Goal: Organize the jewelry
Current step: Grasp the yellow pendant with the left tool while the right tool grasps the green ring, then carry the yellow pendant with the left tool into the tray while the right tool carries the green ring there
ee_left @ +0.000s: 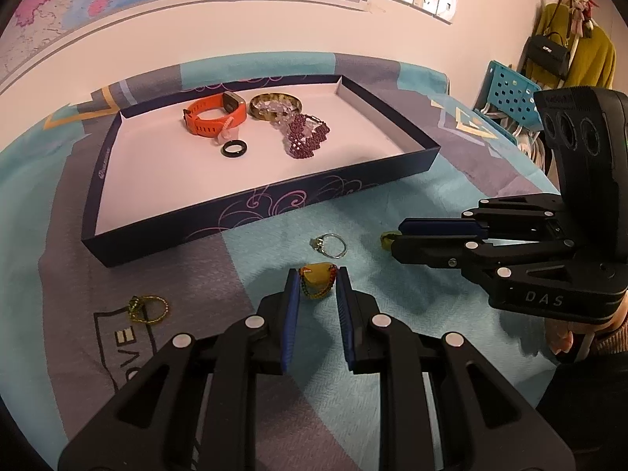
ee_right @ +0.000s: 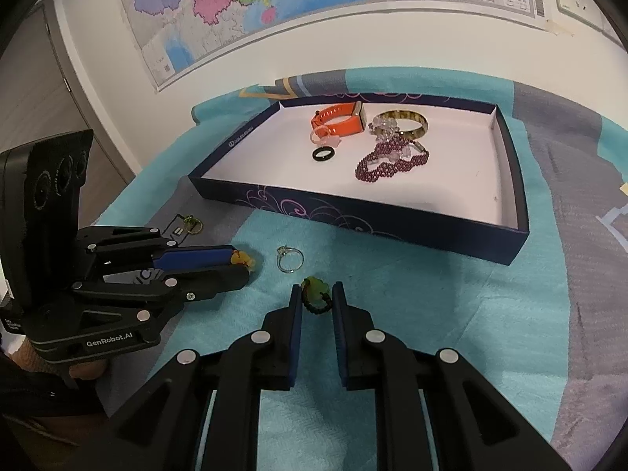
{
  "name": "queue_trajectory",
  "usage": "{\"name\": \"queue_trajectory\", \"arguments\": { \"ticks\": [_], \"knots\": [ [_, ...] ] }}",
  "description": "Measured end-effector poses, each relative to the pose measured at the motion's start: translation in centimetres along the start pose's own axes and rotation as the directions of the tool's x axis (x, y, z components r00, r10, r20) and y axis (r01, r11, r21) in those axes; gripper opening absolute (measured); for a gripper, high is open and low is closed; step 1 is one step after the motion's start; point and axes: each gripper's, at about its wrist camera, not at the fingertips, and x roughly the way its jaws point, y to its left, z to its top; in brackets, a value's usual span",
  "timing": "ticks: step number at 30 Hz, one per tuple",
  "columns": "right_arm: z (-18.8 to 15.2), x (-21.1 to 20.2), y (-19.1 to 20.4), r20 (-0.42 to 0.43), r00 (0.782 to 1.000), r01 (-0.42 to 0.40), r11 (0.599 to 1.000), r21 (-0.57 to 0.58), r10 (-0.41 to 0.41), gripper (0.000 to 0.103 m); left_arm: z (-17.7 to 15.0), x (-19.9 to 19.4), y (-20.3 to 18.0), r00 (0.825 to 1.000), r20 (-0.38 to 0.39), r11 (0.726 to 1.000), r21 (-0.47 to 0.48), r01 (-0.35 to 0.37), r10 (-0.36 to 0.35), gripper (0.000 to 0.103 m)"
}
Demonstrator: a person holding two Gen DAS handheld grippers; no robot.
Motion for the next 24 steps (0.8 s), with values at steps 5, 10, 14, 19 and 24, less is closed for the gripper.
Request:
{"name": "queue_trajectory", "arguments": {
  "ticks": [5, 10, 14, 19, 24],
  "knots": [
    [0.3, -0.5, 0.0, 0.018, 1.0, -0.002, 1.0, -0.001, 0.002, 0.013, 0.2, -0.5, 0.1, 1.0, 0.012, 1.0, -0.004, 0.0, 0.0, 0.019],
    [0.6, -0.8, 0.1, 0.031, 0.999, -0.008, 1.0, 0.0, 0.008, 0.013, 0.4, -1.0, 0.0, 1.0, 0.025, 1.0, -0.006, 0.001, 0.0, 0.019],
    [0.8, -0.9, 0.1, 0.038, 0.999, -0.011, 1.0, -0.002, 0.011, 0.013, 0.6, -1.3, 0.0, 0.999, 0.035, 1.0, -0.007, 0.002, -0.002, 0.019],
    [1.0, -1.1, 0.1, 0.046, 0.999, -0.01, 1.0, -0.004, 0.01, 0.013, 0.7, -1.6, 0.1, 0.999, 0.045, 1.0, -0.007, 0.004, -0.004, 0.019],
    [1.2, -1.2, 0.0, 0.053, 0.999, -0.013, 1.0, -0.004, 0.013, 0.013, 0.8, -1.8, 0.1, 0.999, 0.051, 1.0, -0.006, 0.004, -0.004, 0.019]
  ]
}}
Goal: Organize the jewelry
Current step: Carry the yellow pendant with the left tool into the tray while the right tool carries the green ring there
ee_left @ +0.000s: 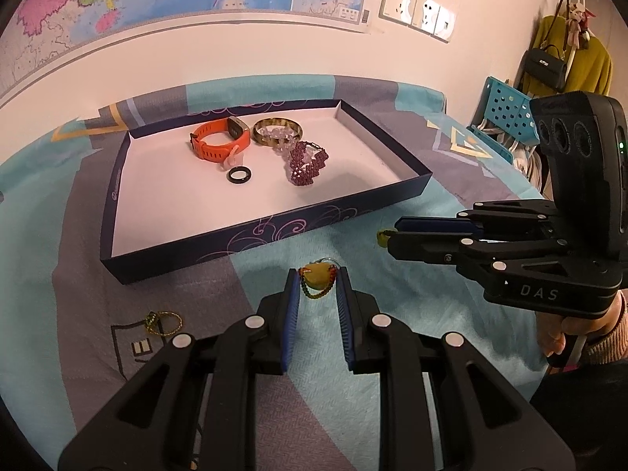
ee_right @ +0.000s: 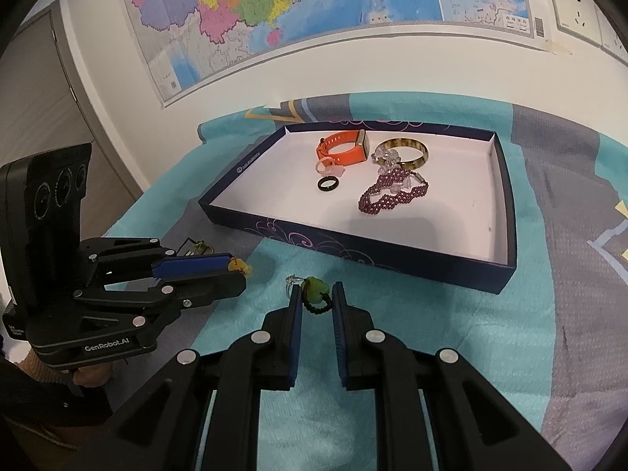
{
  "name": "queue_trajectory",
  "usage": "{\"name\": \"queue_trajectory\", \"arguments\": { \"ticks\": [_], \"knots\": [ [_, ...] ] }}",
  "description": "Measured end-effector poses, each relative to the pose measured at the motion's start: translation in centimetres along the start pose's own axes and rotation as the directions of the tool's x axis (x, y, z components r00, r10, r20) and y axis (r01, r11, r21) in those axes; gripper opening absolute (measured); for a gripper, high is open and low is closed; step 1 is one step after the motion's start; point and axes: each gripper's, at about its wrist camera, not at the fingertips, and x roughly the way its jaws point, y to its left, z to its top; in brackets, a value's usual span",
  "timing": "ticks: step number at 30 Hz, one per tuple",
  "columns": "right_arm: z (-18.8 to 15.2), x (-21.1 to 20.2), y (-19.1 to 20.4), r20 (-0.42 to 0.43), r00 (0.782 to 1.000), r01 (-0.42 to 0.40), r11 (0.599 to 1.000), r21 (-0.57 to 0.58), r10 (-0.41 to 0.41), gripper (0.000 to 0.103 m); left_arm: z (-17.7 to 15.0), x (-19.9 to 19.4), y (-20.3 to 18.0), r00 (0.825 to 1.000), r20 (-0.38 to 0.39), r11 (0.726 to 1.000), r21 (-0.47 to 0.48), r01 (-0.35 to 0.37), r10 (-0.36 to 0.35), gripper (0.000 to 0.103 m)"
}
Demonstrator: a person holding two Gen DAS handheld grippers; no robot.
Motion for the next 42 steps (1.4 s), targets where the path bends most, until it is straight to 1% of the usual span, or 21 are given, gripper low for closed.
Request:
{"name": "queue_trajectory", "arguments": {
  "ticks": [42],
  "knots": [
    [2.0, -0.2, 0.2, 0.035, 0.999, 0.009, 1.0, -0.028, -0.008, 0.013, 1.9, -1.1, 0.4, 0.998, 0.056, 1.0, 0.002, -0.01, 0.01, 0.019]
  ]
}}
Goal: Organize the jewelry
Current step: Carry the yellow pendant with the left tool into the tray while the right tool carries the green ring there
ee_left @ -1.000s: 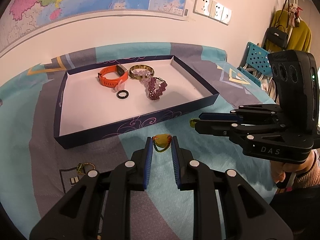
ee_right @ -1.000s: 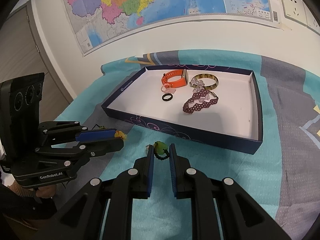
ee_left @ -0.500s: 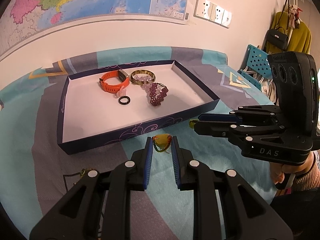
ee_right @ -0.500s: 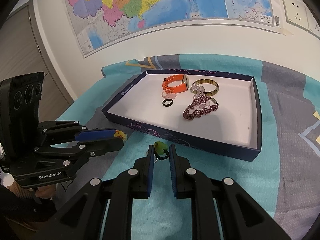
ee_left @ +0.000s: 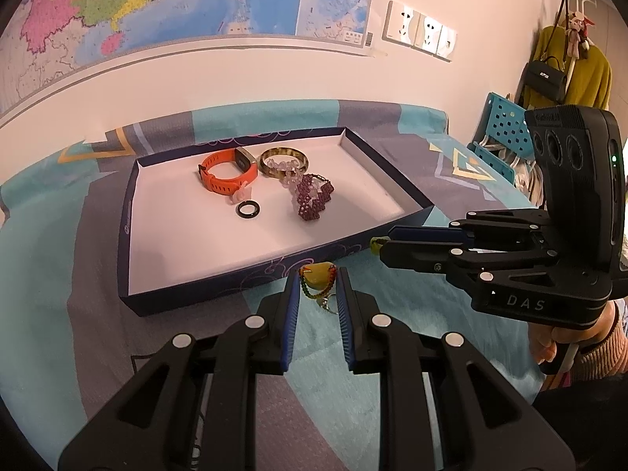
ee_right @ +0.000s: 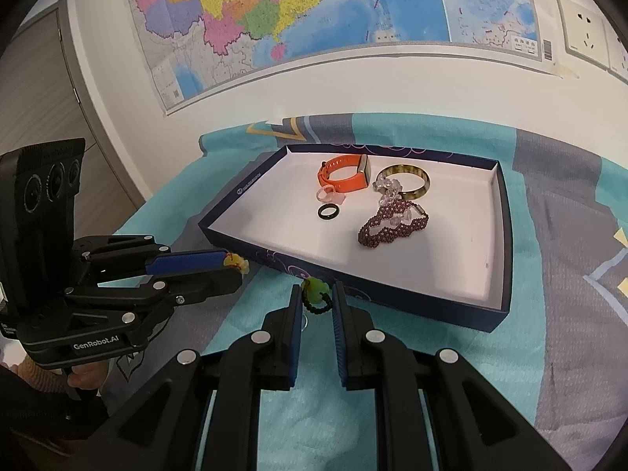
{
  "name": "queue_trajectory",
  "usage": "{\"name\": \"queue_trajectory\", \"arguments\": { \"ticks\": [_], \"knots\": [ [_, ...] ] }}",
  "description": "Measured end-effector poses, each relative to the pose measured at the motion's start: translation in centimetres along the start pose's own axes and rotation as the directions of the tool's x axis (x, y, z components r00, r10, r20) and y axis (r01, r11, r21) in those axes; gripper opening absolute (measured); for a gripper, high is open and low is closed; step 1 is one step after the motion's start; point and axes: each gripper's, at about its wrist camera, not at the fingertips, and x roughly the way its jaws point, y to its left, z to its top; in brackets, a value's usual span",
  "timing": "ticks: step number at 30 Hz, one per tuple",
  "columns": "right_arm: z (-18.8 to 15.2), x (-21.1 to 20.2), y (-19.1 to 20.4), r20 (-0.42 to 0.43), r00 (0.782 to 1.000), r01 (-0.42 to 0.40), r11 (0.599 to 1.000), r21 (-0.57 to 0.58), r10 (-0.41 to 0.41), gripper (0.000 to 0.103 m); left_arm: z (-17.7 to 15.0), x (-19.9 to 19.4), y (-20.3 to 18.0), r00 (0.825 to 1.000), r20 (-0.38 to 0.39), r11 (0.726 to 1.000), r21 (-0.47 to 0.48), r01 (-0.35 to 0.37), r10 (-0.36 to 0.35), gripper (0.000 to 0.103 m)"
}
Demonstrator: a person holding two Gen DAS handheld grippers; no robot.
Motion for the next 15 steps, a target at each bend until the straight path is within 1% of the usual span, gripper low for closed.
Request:
{"name": "queue_trajectory", "arguments": {
  "ticks": [15],
  "knots": [
    [1.6, 0.6, -0.1, 0.013, 1.0, 0.006, 1.0, -0.017, -0.006, 0.013, 1.4, 0.6, 0.6, 1.0, 0.012, 1.0, 0.005, -0.022, 0.022, 0.019]
  ]
}}
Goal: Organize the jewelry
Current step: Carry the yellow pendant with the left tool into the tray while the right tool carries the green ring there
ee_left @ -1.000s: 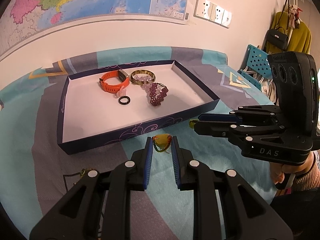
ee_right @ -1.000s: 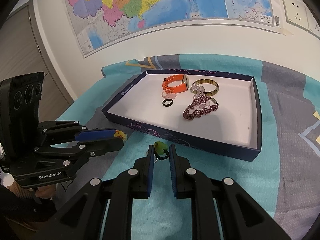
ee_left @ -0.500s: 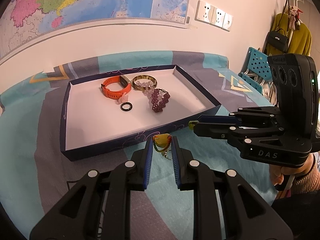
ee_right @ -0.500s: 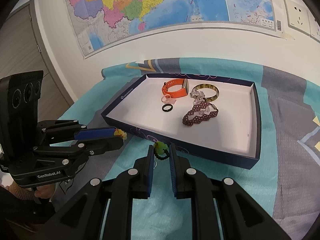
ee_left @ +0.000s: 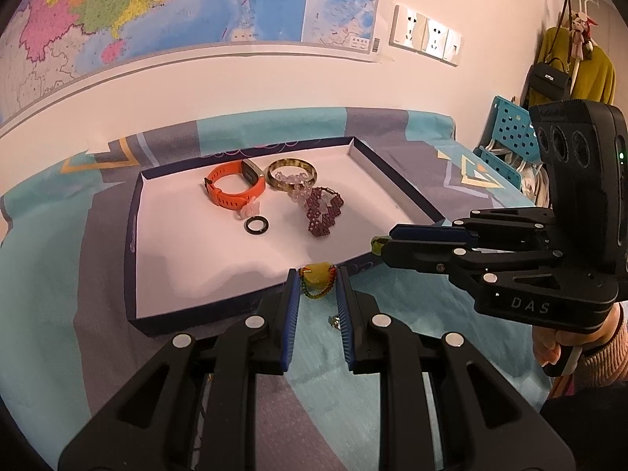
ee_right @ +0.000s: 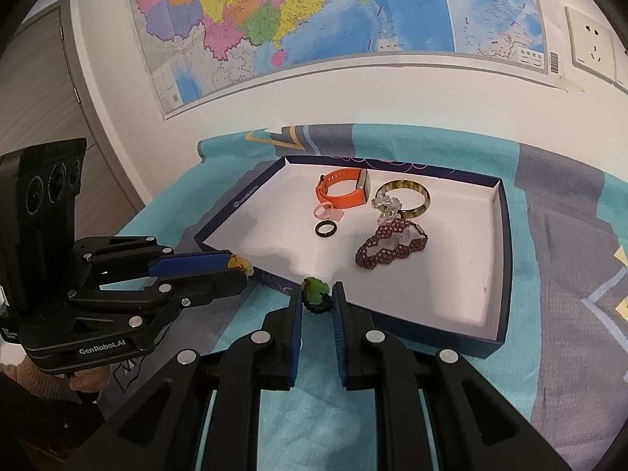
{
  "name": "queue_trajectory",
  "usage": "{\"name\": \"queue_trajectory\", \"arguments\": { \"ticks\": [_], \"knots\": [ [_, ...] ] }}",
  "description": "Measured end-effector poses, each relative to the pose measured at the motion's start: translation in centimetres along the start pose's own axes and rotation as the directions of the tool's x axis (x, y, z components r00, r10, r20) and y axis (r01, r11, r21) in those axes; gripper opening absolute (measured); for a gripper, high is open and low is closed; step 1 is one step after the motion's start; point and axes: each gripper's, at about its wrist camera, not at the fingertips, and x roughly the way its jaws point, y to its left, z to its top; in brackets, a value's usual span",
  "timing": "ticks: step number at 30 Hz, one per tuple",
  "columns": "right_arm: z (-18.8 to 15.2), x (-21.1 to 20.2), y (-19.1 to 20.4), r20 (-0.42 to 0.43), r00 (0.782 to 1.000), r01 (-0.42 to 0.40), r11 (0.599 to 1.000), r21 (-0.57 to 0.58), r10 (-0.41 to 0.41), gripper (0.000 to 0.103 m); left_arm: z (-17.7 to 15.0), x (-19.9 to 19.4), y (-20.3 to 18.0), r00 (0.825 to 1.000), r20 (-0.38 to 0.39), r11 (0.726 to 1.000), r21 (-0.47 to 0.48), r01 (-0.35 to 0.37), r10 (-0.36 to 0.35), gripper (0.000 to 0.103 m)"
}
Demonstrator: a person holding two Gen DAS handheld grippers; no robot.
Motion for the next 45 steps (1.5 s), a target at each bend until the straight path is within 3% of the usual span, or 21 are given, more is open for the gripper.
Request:
{"name": "queue_trajectory", "arguments": {
  "ticks": [45],
  "knots": [
    [3.4, 3.7, -1.9, -0.016, 1.0, 0.013, 1.0, 0.0, -0.013, 0.013, 3.0, 3.9, 2.5, 0.998, -0.023, 0.998, -0.038, -0.052, 0.051, 0.019]
  ]
}}
